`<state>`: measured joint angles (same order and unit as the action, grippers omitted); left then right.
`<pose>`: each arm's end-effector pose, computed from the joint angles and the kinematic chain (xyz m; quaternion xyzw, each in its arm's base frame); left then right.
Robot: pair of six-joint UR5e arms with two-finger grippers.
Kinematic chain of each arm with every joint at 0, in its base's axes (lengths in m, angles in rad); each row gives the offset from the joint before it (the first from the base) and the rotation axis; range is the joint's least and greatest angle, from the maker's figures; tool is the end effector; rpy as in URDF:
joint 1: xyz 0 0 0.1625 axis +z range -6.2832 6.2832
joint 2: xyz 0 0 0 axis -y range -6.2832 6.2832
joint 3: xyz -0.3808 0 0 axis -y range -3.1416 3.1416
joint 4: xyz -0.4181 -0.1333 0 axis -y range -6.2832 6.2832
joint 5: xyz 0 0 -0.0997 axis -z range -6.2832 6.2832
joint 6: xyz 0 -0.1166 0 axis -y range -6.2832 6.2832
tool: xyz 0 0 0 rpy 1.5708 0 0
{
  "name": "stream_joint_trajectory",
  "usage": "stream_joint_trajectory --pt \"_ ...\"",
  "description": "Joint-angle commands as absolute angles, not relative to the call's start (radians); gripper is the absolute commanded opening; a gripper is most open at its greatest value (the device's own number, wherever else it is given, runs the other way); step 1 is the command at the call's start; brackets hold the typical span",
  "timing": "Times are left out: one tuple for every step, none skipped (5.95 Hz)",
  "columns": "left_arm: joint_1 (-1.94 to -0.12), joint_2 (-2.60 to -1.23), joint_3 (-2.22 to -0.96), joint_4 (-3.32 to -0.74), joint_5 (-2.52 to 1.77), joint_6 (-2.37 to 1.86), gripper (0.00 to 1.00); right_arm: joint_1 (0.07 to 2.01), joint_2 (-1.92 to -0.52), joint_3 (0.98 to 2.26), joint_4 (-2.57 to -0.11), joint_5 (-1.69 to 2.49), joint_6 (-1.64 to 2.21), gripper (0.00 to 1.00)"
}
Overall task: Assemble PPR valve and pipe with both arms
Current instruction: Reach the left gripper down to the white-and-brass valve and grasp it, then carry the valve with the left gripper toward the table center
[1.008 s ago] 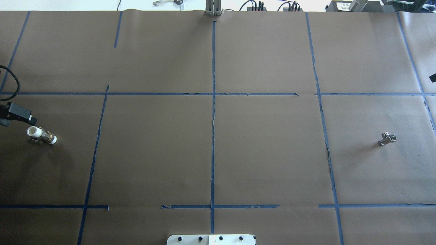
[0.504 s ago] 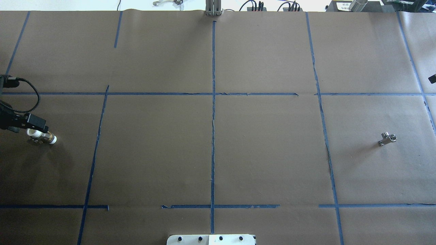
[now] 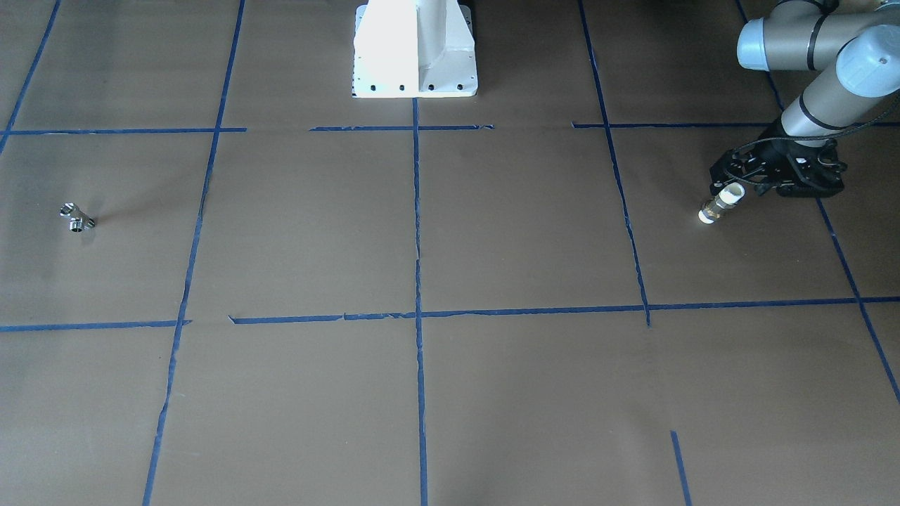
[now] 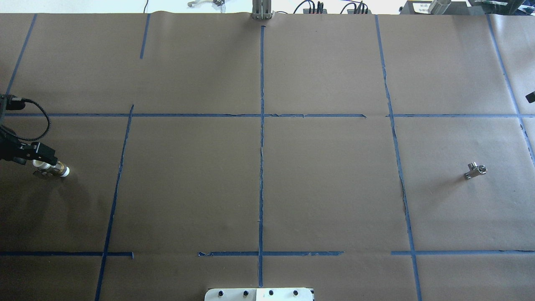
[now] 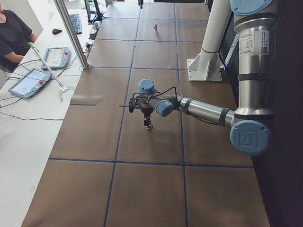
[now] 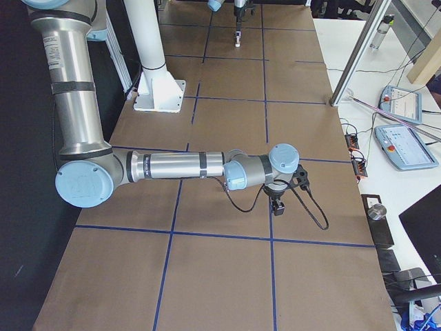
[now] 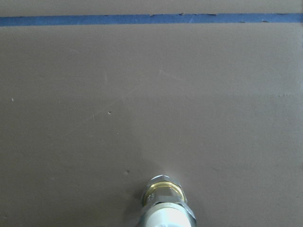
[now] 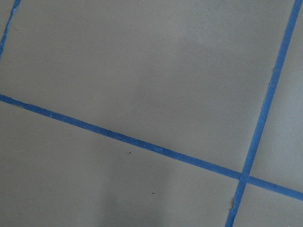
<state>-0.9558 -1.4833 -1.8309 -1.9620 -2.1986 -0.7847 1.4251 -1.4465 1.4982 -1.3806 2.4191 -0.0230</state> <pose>0.2432 -0.4567 0.4965 0.0114 0.3973 0.0082 0.9176 -0.0389 -0.5805 0.5697 0.0847 -0.4145 -0.1257 0.8973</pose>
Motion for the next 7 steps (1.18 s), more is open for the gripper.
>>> stream_joint_trajectory --pt "-0.956 -1.483 -1.83 -1.96 -2.198 -0.784 0.36 1.425 -1.447 1.5 -1.381 2.419 -0.023 1.0" --pt "-0.956 -1.485 -1.829 -1.96 -2.2 -0.785 0.06 1.425 -1.447 1.5 -1.381 2.419 -0.023 1.0" --pt "-0.956 -1.491 -1.832 -1.96 -2.203 -0.791 0.0 1.425 -1.447 1.5 -1.381 2.419 -0.023 1.0" --pt "-0.954 -1.512 -1.868 -1.953 -2.21 -0.799 0.0 1.425 -1.447 1.5 -1.381 2.419 -0.023 1.0" --pt "-0.953 -1.599 -1.884 -1.895 -2.214 -0.804 0.0 1.425 -1.445 1.502 -1.381 2.421 -0.02 1.0" --pt "-0.927 -1.773 -1.885 -1.767 -2.214 -0.912 0.0 1.425 -1.454 1.5 -1.364 2.422 -0.023 1.0" --pt "-0.826 -1.937 -1.879 -1.646 -2.209 -0.996 0.0 1.425 -1.463 1.496 -1.329 2.424 -0.02 1.0"
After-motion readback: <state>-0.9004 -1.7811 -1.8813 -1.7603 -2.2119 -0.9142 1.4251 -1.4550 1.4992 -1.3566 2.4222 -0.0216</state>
